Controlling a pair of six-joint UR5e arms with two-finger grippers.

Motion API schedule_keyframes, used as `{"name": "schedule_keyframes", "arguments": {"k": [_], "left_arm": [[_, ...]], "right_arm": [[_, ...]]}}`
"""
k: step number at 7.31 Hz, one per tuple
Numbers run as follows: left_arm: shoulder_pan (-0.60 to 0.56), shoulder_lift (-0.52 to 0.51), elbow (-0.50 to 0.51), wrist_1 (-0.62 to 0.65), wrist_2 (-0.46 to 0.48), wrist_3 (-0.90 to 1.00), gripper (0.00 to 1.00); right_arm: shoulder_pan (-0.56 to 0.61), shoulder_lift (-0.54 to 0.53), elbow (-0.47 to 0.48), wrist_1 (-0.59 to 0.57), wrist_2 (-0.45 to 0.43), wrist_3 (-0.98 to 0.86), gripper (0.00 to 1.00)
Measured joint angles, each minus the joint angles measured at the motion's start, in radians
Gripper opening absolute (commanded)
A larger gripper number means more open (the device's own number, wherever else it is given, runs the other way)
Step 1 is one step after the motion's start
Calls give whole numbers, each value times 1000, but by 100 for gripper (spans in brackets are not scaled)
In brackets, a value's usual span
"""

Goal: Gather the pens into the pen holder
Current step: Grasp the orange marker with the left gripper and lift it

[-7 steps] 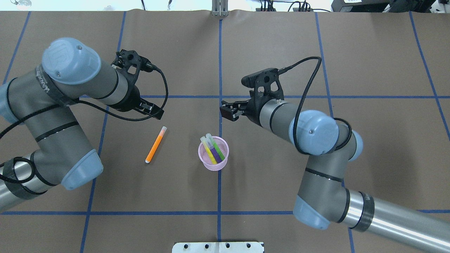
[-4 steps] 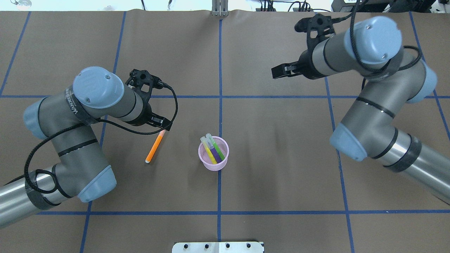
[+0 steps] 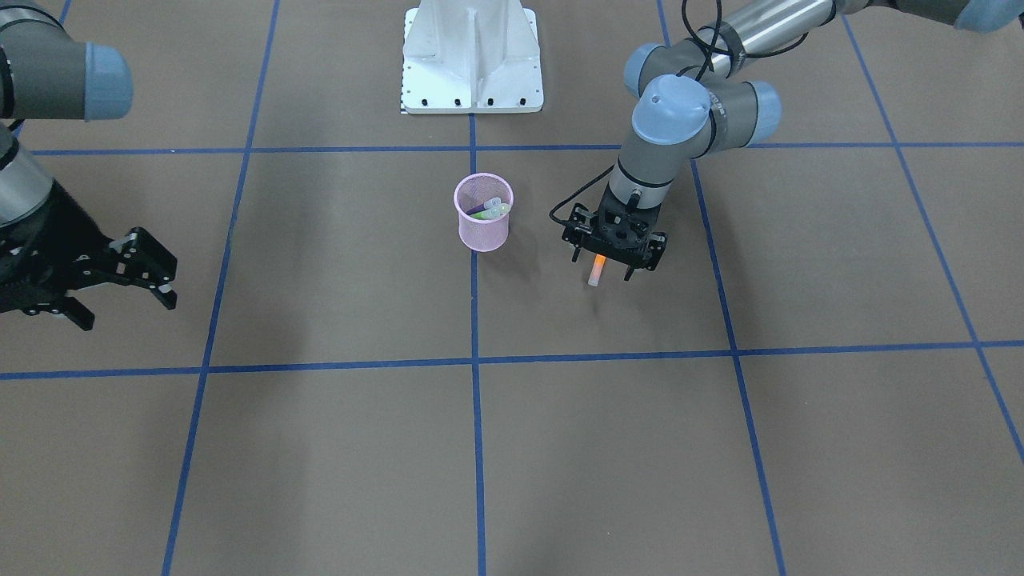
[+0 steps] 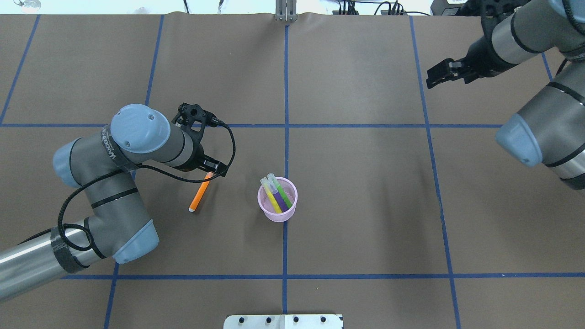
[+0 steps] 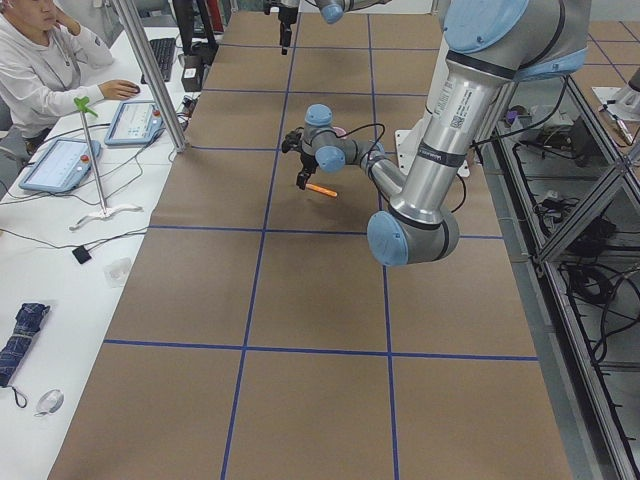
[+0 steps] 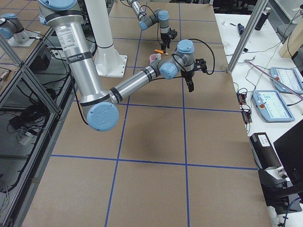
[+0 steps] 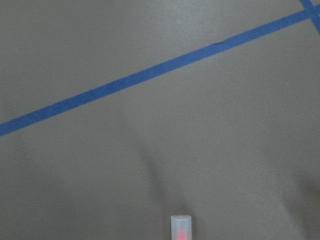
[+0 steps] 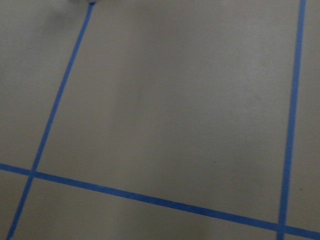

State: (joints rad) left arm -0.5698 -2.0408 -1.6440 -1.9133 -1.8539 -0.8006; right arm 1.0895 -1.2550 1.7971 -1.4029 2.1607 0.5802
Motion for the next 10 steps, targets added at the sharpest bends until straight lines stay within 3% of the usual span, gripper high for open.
{"name": "schedule_keyframes", "arguments": {"k": [2, 5, 8, 10], "left_arm": [[28, 0, 2, 0, 2, -22, 48], [42, 3, 3, 3, 1, -35, 36], [42, 13, 1, 4, 0, -34, 0], [41, 17, -2, 4, 0, -30, 0]], "right_arm": [[50, -29, -1, -40, 23, -94, 99], [73, -50, -1, -47, 27, -134, 99], [75, -52, -1, -47, 27, -138, 100], [74, -52, -1, -46, 26, -139, 100]]}}
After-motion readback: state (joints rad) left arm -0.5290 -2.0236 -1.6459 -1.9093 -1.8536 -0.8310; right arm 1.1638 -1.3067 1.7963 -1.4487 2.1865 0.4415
